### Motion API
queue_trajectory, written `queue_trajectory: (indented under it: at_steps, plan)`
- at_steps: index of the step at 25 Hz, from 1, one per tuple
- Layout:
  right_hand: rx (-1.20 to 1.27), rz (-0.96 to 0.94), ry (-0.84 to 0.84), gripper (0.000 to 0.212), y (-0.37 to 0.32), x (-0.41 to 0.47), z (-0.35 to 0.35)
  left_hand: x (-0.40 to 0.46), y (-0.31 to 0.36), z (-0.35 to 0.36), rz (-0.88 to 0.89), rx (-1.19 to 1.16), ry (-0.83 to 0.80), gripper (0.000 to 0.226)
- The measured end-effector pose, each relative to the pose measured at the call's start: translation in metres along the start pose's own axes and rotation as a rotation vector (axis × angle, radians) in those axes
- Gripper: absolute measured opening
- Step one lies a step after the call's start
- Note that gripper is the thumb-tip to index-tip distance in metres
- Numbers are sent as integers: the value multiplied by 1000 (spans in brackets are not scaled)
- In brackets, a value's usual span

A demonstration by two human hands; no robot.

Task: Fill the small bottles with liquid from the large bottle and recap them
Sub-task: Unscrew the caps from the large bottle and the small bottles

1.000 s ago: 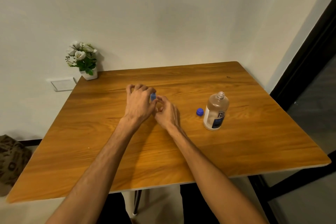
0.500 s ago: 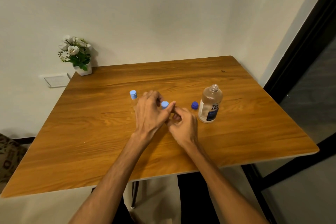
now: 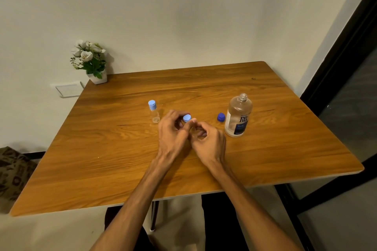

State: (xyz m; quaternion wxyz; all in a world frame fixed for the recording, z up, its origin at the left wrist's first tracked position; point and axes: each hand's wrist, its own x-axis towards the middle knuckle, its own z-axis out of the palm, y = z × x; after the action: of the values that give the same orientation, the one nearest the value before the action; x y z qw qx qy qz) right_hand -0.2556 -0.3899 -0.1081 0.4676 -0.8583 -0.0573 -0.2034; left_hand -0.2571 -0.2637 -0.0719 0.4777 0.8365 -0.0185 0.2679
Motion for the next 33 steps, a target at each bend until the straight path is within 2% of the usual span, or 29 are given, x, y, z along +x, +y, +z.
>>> queue_trajectory:
  at_steps: [4, 8, 10, 12, 14, 16, 20, 23, 25, 27, 29, 31, 33]
  plan:
    - [-89, 34, 7, 32, -7, 4, 2, 2, 0, 8, -77, -27, 187, 26]
    - [-112, 84, 40, 33, 0, 1, -2, 11, 8, 16, -47, -139, 379, 30]
    - [-40, 74, 59, 33, 7, -3, -6, 18, 4, 18, -1, -90, 318, 25]
    - [35, 79, 66, 33, 12, -4, -9, 18, -10, 20, 0, 92, 159, 19]
    - [81, 116, 55, 34, 14, -2, -11, 11, -25, 23, -81, 271, -14, 18]
    - [85, 135, 20, 36, 13, 0, -11, 6, -35, 24, -128, 348, -115, 21]
    - [75, 138, -34, 41, 11, 2, -11, 10, -35, 22, -148, 337, -146, 35]
    - [37, 163, -92, 66, 7, 0, -18, 4, -32, 13, -178, 275, -146, 51]
    - [27, 187, -58, 74, 4, -9, -24, -7, -30, 1, -134, 191, -69, 39]
    - [41, 163, 75, 56, 0, -24, -29, -16, -30, -14, -61, 133, 89, 18]
    - [59, 96, 175, 28, -6, -37, -30, -14, -31, -28, -46, 123, 268, 10]
    - [78, 49, 168, 18, -14, -47, -26, 2, -31, -40, -72, 159, 366, 20]
    - [113, 20, 108, 16, -23, -50, -16, 24, -34, -48, -124, 218, 308, 43]
